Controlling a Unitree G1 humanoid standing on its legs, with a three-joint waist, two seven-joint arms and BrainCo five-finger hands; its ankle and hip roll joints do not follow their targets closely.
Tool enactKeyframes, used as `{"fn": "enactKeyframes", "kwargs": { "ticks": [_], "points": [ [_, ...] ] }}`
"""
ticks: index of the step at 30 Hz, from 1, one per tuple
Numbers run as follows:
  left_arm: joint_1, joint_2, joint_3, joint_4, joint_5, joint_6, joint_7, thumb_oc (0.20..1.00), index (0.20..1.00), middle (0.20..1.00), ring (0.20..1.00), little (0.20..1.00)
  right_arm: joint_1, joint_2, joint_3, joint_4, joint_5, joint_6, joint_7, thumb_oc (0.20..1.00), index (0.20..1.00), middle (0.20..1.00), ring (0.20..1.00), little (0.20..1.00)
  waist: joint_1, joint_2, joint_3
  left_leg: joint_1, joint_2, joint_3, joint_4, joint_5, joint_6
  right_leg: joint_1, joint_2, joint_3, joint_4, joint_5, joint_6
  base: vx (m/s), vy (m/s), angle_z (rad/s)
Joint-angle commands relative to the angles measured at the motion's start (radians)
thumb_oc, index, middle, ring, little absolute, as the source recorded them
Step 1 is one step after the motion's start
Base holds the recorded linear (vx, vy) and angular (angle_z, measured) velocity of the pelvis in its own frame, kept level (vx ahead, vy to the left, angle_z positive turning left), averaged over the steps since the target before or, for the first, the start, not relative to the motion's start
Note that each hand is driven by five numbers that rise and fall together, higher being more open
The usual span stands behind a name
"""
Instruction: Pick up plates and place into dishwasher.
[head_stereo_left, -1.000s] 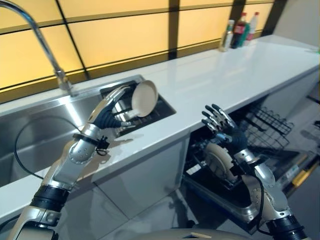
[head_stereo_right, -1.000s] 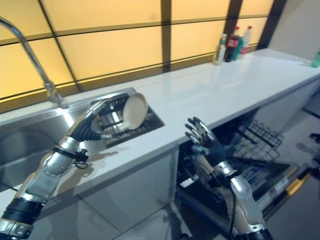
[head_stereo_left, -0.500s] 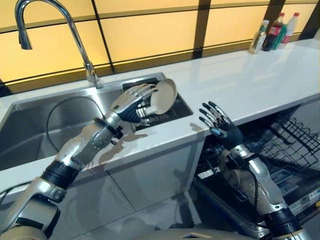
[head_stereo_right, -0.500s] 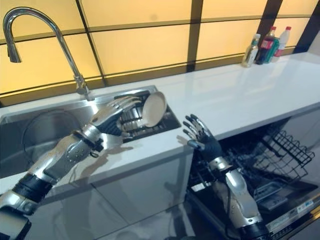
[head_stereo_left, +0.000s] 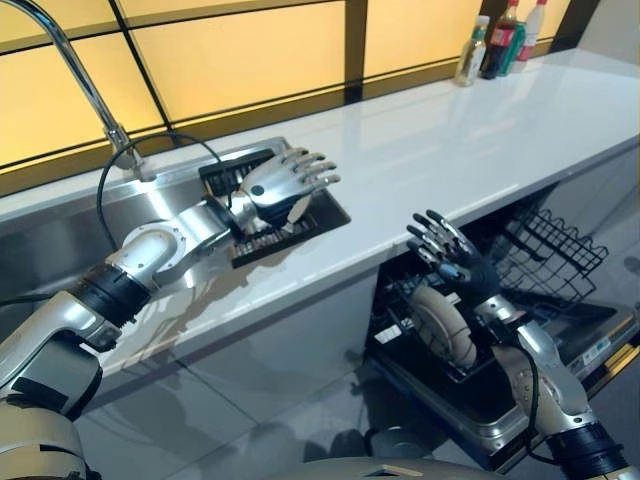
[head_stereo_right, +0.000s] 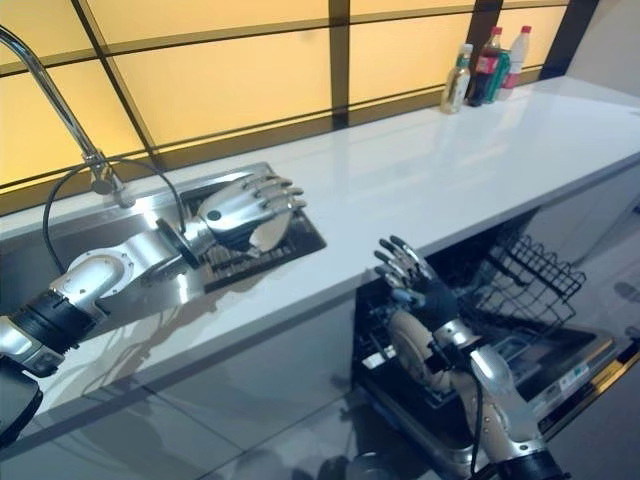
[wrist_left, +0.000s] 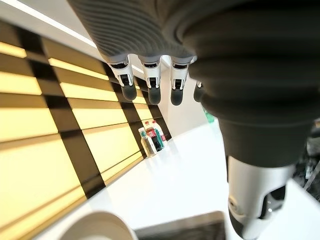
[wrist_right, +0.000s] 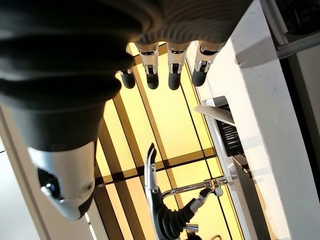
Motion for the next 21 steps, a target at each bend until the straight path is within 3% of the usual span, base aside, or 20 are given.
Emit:
{"fn": "enactKeyframes", "kwargs": {
  "ticks": [1, 11, 15, 21],
  "points": [
    [-0.106, 0.076, -0.013, 0.033, 0.086, 0.050, 0.013, 1.000, 1.000, 1.000, 1.000, 1.000, -0.012, -0.011, -0.020, -0.074, 0.055, -0.018, -0.005, 1.000, 1.000, 1.000, 1.000, 1.000, -0.032, 0.003, -0.014, 0.016, -0.017, 0.060, -0.032, -0.009, 0.071, -0.031, -0.007, 0.044, -0.041, 0.110, 0.081, 0.10, 0.015, 0.06],
    [-0.200, 0.121, -0.092, 0.095, 0.381, 0.067, -0.198, 1.000, 1.000, 1.000, 1.000, 1.000, 0.044, -0.041, -0.047, -0.101, 0.069, 0.015, -0.005, 1.000, 1.000, 1.000, 1.000, 1.000, -0.066, 0.007, 0.004, 0.012, -0.015, 0.087, -0.008, -0.019, 0.071, -0.055, -0.022, 0.051, -0.029, 0.114, 0.098, 0.04, 0.006, 0.01],
    [-0.181, 0.114, -0.100, 0.137, 0.532, 0.010, -0.168, 1.000, 1.000, 1.000, 1.000, 1.000, 0.055, -0.041, -0.049, -0.099, 0.072, 0.007, -0.002, 1.000, 1.000, 1.000, 1.000, 1.000, -0.072, 0.002, 0.014, 0.005, -0.013, 0.094, 0.006, -0.022, 0.069, -0.067, -0.025, 0.046, -0.021, 0.119, 0.101, 0.00, 0.000, 0.00],
    [-0.113, 0.085, -0.060, 0.132, 0.633, 0.049, -0.071, 1.000, 1.000, 1.000, 1.000, 1.000, 0.095, -0.042, -0.053, -0.111, 0.079, -0.003, 0.001, 1.000, 1.000, 1.000, 1.000, 1.000, -0.080, -0.011, 0.025, -0.008, -0.013, 0.099, 0.037, -0.030, 0.072, -0.081, -0.022, 0.053, -0.005, 0.117, 0.101, 0.05, -0.026, 0.00]
  ]
}}
